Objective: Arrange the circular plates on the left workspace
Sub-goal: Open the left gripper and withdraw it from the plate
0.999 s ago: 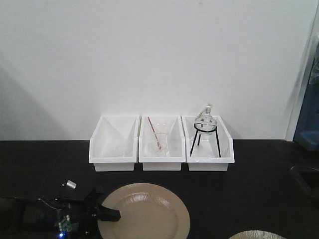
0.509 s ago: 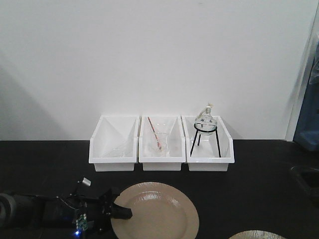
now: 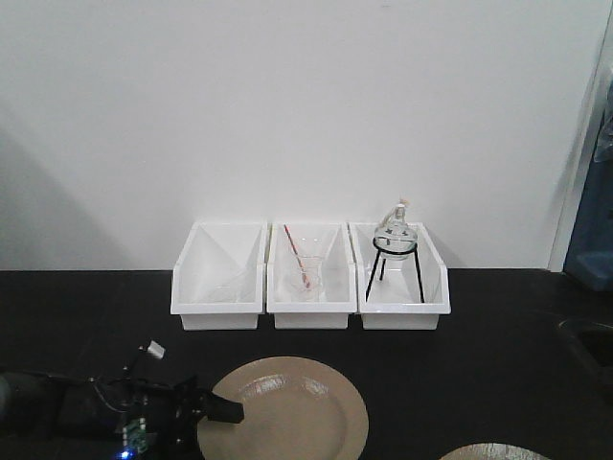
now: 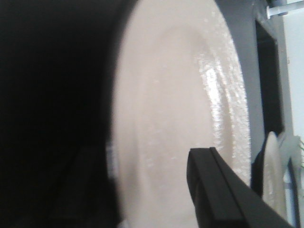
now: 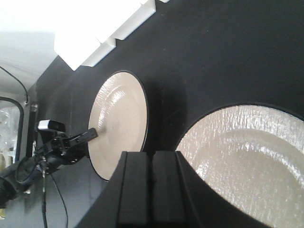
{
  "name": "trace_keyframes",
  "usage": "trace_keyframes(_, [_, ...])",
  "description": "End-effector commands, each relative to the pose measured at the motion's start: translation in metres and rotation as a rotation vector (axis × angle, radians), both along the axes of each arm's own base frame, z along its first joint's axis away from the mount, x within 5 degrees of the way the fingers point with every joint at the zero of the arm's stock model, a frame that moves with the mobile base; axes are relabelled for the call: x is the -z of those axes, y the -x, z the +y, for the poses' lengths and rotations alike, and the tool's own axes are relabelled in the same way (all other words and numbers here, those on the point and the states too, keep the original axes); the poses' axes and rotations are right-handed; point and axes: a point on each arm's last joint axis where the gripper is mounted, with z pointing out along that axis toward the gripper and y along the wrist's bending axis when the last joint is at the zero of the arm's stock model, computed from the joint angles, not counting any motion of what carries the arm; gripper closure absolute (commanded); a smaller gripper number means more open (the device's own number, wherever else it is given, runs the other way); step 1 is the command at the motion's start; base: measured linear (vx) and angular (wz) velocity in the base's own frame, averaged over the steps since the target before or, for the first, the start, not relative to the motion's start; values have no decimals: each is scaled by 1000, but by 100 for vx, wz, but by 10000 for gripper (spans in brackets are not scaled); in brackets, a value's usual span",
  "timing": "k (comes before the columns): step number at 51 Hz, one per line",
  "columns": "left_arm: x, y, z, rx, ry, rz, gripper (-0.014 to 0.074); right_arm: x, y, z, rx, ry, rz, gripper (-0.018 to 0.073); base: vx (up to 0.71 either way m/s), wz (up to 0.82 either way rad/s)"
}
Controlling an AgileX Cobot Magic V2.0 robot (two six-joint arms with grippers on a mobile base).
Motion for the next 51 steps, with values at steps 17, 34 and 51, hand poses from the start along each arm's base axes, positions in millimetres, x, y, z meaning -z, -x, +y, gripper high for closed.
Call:
trace_keyframes(17, [-69, 2, 45, 29, 18, -162, 266, -19, 0, 2, 3, -20, -79, 550, 0, 0])
trace_keyframes(34, [-153, 41, 98, 42, -180, -360, 599, -4, 2, -12, 24, 214, -11, 550, 0, 0])
trace_keyframes(51, [-158, 145, 87, -20, -264, -379, 597, 59, -3, -45, 74, 360, 379, 550, 0, 0])
